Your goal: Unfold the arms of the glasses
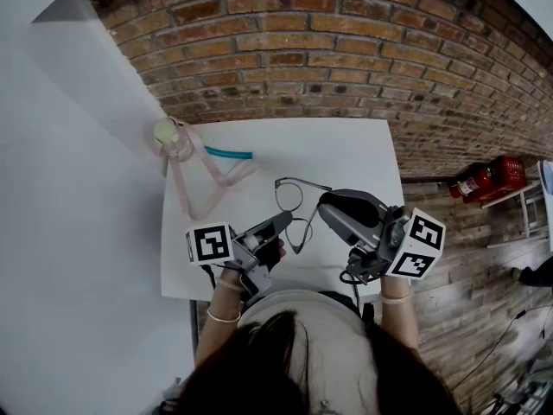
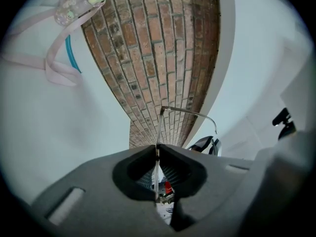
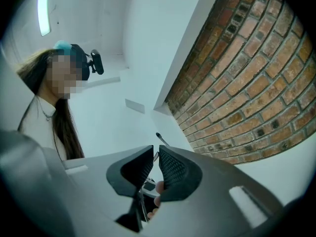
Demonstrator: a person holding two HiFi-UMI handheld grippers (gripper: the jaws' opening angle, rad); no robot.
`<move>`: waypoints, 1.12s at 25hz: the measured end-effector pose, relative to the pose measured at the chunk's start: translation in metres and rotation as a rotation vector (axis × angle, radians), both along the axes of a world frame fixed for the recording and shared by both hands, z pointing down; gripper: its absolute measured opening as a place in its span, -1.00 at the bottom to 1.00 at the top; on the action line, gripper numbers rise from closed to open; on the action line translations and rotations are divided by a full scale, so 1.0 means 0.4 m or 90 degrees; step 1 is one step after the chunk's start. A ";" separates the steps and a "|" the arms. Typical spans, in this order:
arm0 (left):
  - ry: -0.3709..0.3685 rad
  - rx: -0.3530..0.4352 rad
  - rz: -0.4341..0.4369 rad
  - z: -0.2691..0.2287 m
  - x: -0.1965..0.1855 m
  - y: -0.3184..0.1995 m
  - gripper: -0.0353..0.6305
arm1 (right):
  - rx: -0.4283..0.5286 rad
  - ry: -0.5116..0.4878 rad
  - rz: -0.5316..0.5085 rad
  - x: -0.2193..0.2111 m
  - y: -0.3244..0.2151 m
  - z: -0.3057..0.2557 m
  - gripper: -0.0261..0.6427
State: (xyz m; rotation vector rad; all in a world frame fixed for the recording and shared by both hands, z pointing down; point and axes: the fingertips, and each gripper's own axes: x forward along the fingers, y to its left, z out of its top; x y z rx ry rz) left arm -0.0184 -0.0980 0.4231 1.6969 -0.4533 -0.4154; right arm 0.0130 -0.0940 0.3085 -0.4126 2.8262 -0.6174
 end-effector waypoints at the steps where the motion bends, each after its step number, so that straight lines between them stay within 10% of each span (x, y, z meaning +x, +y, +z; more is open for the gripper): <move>1: 0.000 0.000 -0.002 0.000 -0.002 -0.001 -0.82 | 0.001 0.000 -0.001 -0.001 0.001 -0.001 -0.79; 14: -0.065 -0.002 -0.033 0.039 -0.040 -0.017 -0.82 | 0.009 -0.009 -0.022 0.002 0.018 -0.013 -0.80; 28: -0.003 -0.022 -0.076 0.015 -0.061 -0.039 -0.82 | 0.016 -0.012 -0.046 -0.008 0.034 -0.019 -0.80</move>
